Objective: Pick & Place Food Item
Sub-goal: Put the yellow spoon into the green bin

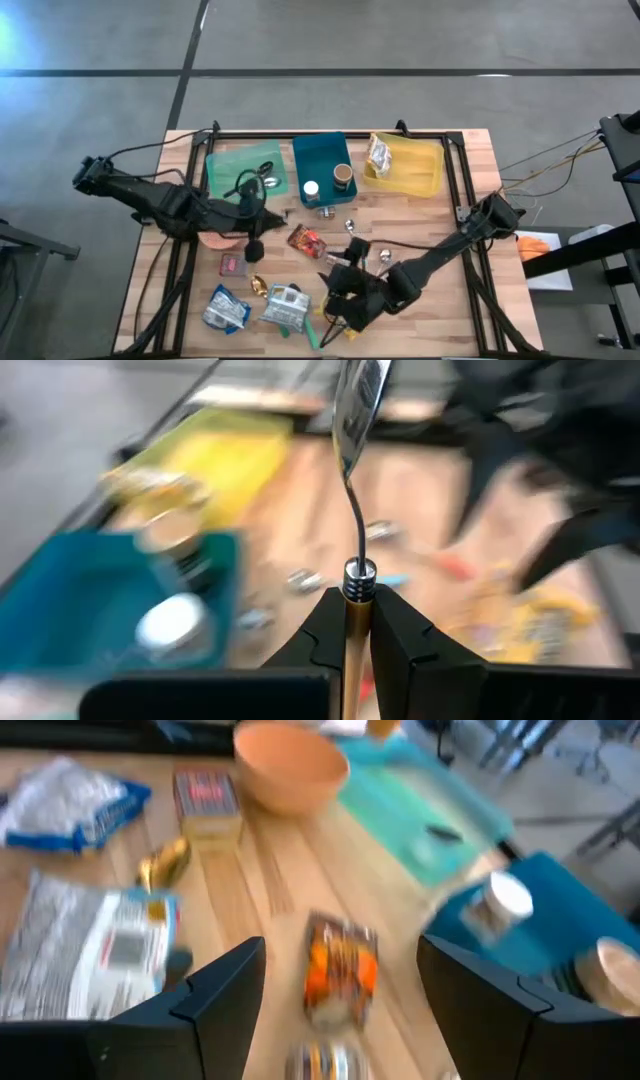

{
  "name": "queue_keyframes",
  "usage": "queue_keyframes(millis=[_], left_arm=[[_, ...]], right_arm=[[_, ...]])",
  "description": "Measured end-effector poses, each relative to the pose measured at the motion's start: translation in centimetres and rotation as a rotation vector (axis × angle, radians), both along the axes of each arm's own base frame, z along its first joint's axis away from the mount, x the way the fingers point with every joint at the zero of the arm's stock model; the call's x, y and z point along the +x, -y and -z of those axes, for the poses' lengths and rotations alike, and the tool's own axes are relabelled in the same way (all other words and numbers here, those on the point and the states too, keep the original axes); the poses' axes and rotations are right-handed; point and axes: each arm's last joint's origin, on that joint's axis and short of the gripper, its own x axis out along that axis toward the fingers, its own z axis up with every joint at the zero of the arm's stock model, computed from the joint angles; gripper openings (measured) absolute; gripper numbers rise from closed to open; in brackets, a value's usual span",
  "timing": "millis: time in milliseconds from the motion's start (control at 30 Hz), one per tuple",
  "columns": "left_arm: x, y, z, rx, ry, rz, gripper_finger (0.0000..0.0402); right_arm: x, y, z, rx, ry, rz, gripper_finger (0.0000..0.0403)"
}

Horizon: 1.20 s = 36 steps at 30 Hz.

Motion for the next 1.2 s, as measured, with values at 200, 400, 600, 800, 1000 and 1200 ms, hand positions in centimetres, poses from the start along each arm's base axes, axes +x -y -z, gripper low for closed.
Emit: queue_keyframes(millis=[200,400,600,800,1000,1200], left_arm=[[-0.2,-4.0,0.5,0.007,-0.133,-0.187,0.0018],[-0.8,-8.8,1.2,-0.058,-0.235,-0.344,0.0018],[-1.4,-13.3,3.2,-0.111,-0.378,-0.467,0.0018],[-1.3,-17.0,6.5,-0.109,-0.645,-0.536,0.0018],[0.1,-19.7,10.1,-0.08,-0.85,-0.475,0.0018],[1.2,-20.6,13.1,-0.001,-1.024,-0.439,0.0018]], right_arm=[[-2.2,-0.7,0.9,0.007,-0.094,0.039,0.0261],[-3.0,-1.0,1.1,0.028,-0.174,0.004,0.0261],[-3.1,-0.9,1.1,0.008,-0.196,-0.004,0.0261],[-3.1,-0.9,1.2,-0.006,-0.209,-0.011,0.0261],[-3.2,-0.9,1.2,-0.006,-0.209,-0.011,0.0261],[-3.2,-0.9,1.2,-0.003,-0.206,-0.011,0.0261]])
